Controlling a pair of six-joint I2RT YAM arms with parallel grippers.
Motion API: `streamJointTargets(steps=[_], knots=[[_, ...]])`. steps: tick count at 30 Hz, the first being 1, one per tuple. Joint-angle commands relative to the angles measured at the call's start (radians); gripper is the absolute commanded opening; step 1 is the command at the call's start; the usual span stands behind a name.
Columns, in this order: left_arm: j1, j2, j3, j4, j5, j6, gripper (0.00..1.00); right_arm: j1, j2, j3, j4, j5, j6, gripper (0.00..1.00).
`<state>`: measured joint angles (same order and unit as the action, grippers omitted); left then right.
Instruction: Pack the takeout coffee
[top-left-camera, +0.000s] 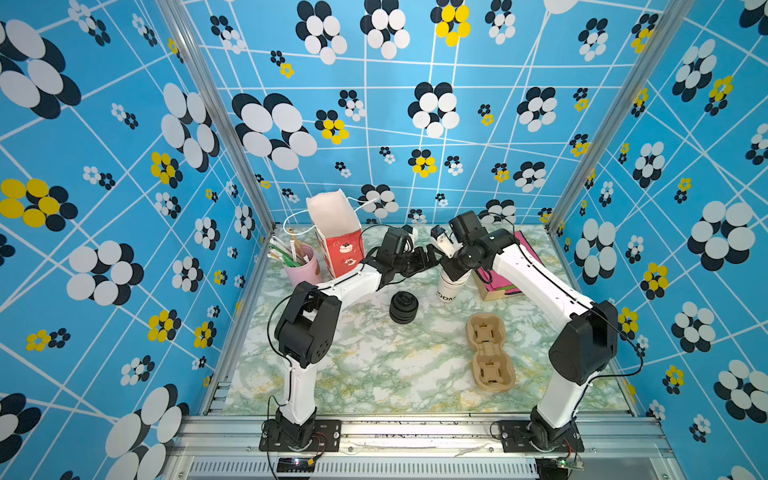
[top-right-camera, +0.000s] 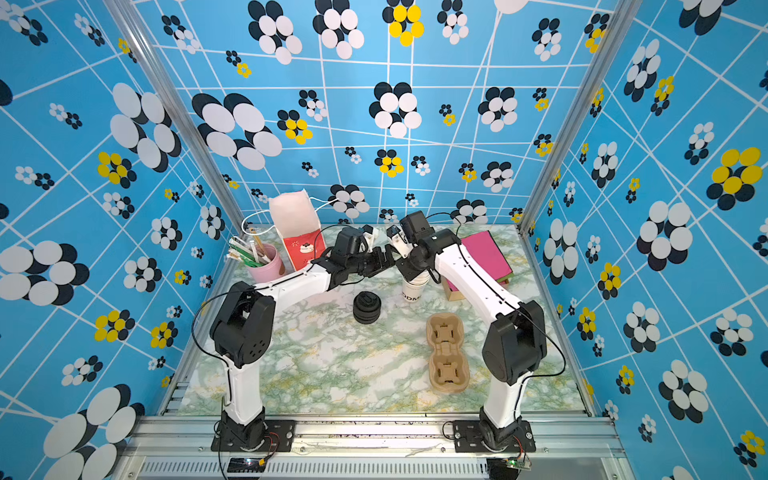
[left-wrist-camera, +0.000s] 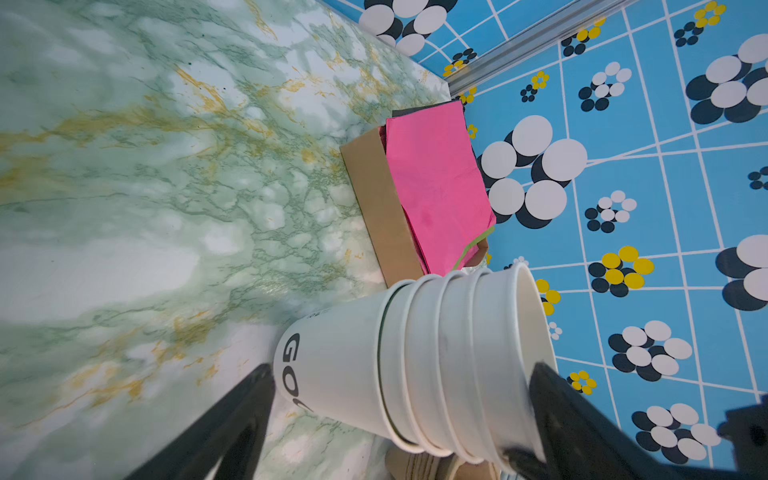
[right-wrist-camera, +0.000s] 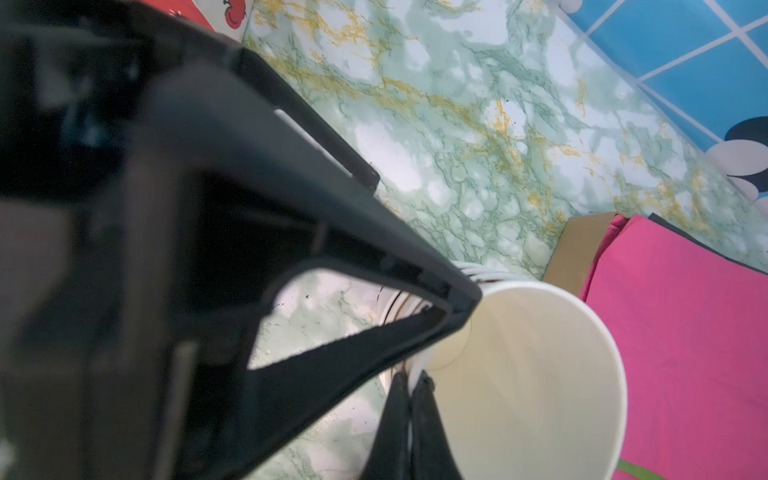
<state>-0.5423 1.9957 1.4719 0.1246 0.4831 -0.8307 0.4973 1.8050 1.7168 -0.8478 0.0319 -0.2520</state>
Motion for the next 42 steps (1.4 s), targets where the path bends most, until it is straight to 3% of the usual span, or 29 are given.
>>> streamJointTargets(steps=[1,18,42], knots=[[0.007,0.026,0.038,-0.027,0.027,-0.008,0.97,0.007,-0.038,-0.019,0.029,-0.018,-0.020,0.00],[0.047,-0.071,-0.035,-0.018,-0.032,0.004,0.96,0.005,-0.021,-0.039,0.045,0.043,-0.026,0.00],[0.014,0.016,0.064,-0.100,-0.007,0.012,0.96,0.006,-0.009,-0.001,0.048,0.057,-0.049,0.00]])
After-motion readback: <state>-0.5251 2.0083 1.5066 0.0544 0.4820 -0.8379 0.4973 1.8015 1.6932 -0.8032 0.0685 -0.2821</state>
